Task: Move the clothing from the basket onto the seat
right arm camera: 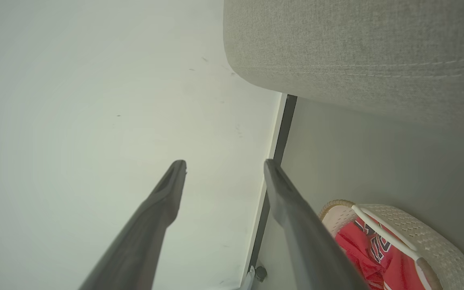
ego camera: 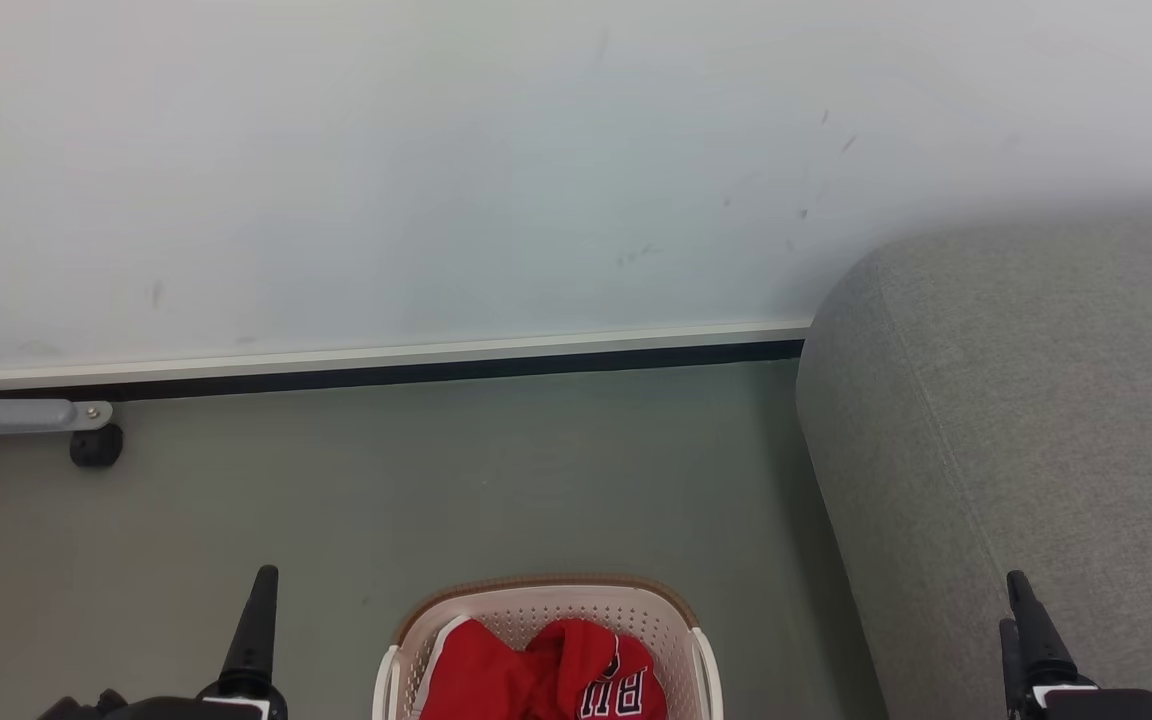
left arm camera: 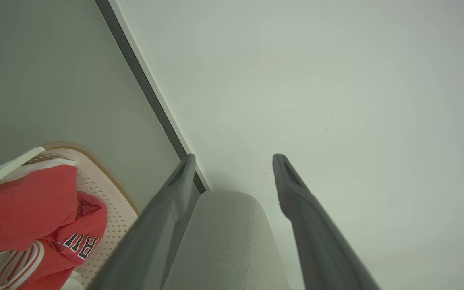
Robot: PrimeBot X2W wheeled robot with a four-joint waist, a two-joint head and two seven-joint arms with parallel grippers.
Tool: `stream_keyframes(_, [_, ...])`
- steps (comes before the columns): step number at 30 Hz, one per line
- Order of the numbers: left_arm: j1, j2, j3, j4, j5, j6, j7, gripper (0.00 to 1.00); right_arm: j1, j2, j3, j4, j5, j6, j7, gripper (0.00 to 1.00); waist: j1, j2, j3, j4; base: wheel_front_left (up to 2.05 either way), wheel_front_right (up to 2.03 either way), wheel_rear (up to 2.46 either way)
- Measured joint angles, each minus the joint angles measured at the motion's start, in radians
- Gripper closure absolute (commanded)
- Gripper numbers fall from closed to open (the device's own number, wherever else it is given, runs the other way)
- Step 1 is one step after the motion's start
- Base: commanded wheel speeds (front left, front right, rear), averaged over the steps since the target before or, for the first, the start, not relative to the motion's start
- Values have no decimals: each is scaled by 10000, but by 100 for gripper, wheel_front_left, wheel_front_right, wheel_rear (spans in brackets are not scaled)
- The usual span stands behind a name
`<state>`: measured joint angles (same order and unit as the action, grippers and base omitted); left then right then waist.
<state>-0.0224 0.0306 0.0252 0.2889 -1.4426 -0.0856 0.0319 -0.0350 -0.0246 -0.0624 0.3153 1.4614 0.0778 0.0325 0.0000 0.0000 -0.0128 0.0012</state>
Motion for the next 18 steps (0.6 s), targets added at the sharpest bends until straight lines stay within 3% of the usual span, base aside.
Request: stream_keyframes(18, [12,240,-711,-575,3390,541,-602,0,38,-257,991,-466,-3078,-476,-617,0,0,0,-57,5,0,0,0])
